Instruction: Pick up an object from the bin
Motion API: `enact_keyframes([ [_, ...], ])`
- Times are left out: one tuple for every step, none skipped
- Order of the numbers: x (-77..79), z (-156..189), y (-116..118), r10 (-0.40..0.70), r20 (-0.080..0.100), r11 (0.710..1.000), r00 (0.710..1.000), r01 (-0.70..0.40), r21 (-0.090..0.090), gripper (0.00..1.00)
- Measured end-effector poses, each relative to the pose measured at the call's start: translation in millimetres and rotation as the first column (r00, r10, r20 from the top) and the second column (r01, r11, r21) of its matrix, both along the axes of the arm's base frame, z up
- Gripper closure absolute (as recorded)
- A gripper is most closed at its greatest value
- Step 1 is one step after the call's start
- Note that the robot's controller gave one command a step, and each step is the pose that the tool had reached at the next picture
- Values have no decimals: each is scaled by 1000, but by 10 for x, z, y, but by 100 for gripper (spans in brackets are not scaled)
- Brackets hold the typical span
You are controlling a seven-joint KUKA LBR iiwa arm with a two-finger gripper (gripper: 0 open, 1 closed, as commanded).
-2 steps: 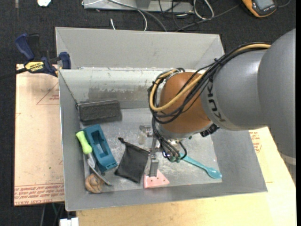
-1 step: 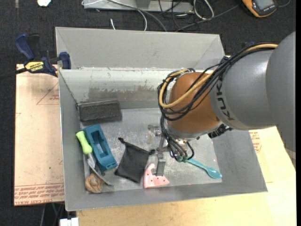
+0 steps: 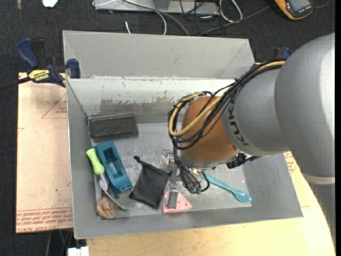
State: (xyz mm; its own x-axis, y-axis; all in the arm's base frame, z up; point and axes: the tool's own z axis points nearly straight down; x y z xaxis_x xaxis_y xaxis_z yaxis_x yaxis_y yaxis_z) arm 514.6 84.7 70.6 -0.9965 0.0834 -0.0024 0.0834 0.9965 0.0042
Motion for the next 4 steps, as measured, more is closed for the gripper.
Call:
enact_keyframes([
  [-194,49,454,268,10,964,963,-268,2,100],
  [-194,49,453,267,10,964,964,-267,2,100],
  [-195,25,482,174,6,985,985,-174,1,100],
  [-265,9,637,212,10,977,977,-212,-1,100],
])
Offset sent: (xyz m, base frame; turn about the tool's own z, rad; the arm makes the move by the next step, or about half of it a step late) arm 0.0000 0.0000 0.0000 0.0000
